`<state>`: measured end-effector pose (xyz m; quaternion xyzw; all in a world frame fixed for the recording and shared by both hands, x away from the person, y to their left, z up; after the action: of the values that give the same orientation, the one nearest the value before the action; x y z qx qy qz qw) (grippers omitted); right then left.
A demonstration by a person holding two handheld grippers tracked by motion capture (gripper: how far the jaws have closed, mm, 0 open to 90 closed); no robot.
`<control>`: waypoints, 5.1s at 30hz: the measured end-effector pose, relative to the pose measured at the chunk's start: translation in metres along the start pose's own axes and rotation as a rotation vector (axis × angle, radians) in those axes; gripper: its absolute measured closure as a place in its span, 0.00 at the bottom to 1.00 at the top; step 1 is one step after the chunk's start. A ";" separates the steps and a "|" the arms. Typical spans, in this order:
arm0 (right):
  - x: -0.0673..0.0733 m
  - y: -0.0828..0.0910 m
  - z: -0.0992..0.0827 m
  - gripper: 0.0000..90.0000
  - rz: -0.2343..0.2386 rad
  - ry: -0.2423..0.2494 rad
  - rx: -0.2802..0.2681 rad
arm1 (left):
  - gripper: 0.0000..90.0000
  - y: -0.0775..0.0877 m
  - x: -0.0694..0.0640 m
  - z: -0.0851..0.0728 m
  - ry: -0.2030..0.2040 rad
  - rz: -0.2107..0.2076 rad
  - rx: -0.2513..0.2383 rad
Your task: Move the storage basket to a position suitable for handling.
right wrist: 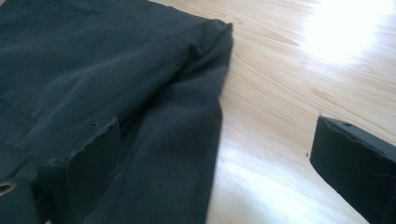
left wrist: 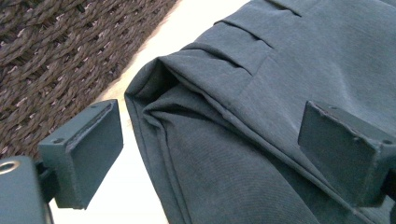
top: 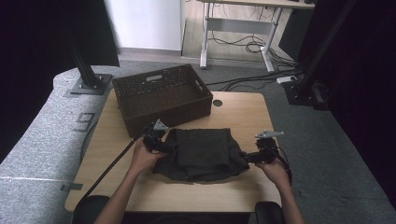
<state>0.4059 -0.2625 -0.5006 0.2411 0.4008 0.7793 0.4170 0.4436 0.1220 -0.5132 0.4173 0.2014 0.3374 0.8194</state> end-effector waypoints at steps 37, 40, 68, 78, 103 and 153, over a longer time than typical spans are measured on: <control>0.010 -0.098 0.022 0.01 0.090 -0.035 0.066 | 0.08 -0.046 0.016 -0.019 0.071 -0.028 0.076; 0.016 -0.094 0.019 0.06 0.107 -0.014 0.065 | 0.08 -0.044 0.015 -0.025 0.075 -0.039 0.073; 0.086 -0.069 -0.022 0.04 0.130 0.066 0.076 | 0.10 0.000 -0.018 -0.089 0.034 -0.059 0.091; 0.103 -0.060 -0.036 0.04 0.150 0.098 0.084 | 0.10 0.015 -0.035 -0.110 0.016 -0.061 0.096; 0.122 -0.033 -0.061 0.02 0.220 0.155 0.088 | 0.07 0.039 -0.052 -0.124 -0.017 -0.087 0.102; 0.023 -0.047 -0.071 0.00 -0.075 -0.052 0.007 | 0.17 0.087 0.067 -0.021 0.124 0.169 0.041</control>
<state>0.3645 -0.2583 -0.5784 0.2477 0.4011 0.7552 0.4554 0.4436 0.2189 -0.4576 0.4279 0.2225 0.4263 0.7653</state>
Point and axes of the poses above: each handheld gripper's, and its own axes: y roughly backward along the jaws, z roughly out of its top, x roughly to its left, the point moved 3 cm from there along -y, roughly forward along the jaws, and after that the axes turned 12 degrees about x, right-handed, at the moved point
